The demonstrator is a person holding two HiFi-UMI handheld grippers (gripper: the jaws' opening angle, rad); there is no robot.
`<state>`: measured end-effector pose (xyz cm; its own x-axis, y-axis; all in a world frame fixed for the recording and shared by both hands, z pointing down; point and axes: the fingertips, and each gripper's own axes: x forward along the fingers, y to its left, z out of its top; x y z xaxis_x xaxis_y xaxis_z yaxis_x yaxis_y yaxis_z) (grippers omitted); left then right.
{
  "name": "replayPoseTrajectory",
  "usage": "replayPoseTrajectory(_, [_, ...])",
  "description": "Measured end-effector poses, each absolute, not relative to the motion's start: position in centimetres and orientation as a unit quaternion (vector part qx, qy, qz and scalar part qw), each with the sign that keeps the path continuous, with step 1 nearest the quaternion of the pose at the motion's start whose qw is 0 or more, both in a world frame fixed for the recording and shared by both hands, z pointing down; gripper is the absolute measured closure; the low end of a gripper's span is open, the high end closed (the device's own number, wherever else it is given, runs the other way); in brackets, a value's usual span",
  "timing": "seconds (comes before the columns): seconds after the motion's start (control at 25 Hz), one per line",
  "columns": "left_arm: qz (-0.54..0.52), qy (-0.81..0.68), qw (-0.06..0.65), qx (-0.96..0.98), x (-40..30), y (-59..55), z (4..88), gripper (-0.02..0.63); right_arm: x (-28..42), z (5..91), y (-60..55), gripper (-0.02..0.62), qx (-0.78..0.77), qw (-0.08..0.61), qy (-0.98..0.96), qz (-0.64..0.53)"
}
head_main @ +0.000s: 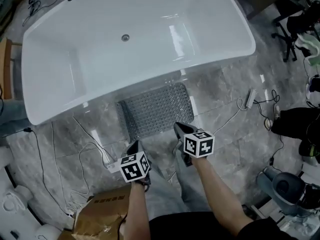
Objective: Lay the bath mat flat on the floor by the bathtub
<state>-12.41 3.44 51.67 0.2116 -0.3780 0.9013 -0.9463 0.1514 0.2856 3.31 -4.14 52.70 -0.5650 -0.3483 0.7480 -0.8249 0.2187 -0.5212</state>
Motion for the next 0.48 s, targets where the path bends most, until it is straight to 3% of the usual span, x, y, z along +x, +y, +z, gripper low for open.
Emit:
replayPoseTrajectory(0.12, [0.267,-0.566,0.492,0.606,-12.2,2.6,47.9,0.601,1.8,48.3,-4.3,0.589,0.385,0.21,-0.759,0.481])
replayPoseTrajectory(0.48, [0.207,-0.595,0.449,0.634,-14.9,-0.7,36.3,0.601,0.1,37.5,-5.0,0.589,0.394,0.185,-0.786,0.439])
